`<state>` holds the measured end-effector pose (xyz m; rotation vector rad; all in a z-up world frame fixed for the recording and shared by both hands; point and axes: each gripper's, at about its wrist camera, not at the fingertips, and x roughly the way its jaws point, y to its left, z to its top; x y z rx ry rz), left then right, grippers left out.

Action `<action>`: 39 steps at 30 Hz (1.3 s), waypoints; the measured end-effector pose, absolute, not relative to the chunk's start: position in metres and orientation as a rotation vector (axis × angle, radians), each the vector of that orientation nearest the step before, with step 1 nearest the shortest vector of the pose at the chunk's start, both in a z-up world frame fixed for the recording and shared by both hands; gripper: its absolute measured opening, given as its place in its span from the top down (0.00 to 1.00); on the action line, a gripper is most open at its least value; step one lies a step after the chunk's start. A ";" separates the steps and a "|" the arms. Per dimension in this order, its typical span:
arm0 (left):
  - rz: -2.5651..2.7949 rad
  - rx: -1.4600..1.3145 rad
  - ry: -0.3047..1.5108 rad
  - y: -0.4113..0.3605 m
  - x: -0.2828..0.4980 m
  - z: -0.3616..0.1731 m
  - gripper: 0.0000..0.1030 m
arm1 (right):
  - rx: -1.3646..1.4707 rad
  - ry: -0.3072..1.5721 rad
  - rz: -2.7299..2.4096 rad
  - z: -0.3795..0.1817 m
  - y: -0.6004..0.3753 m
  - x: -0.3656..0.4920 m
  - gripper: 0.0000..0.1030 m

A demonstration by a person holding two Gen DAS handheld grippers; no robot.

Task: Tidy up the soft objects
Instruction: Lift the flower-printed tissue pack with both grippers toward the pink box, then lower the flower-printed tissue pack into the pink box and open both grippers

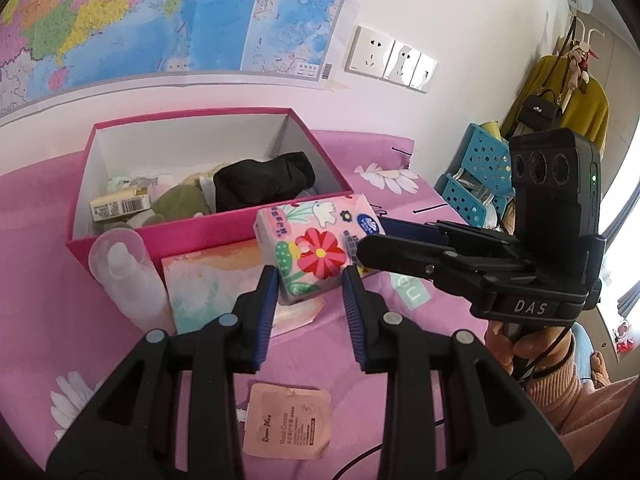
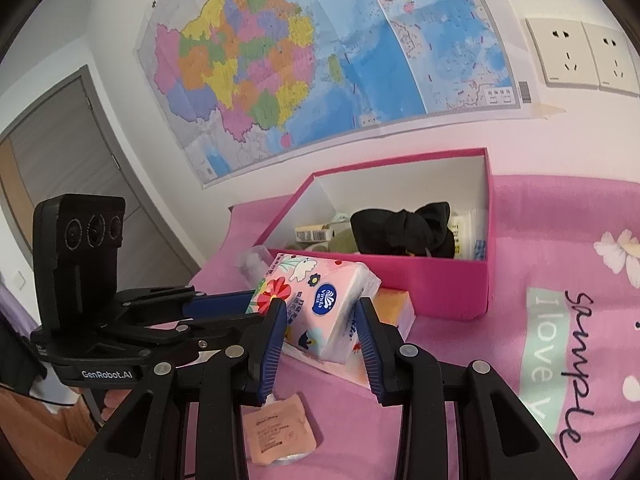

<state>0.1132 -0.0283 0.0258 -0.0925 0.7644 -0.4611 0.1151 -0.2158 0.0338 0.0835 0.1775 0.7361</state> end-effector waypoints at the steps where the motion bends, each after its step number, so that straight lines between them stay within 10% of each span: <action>1: -0.460 -0.092 0.763 -0.028 0.114 0.026 0.67 | 0.082 0.175 0.736 0.035 -0.216 0.116 0.65; 39: -0.413 -0.065 0.727 -0.032 0.134 0.044 0.67 | 0.081 0.123 0.737 0.057 -0.218 0.122 0.65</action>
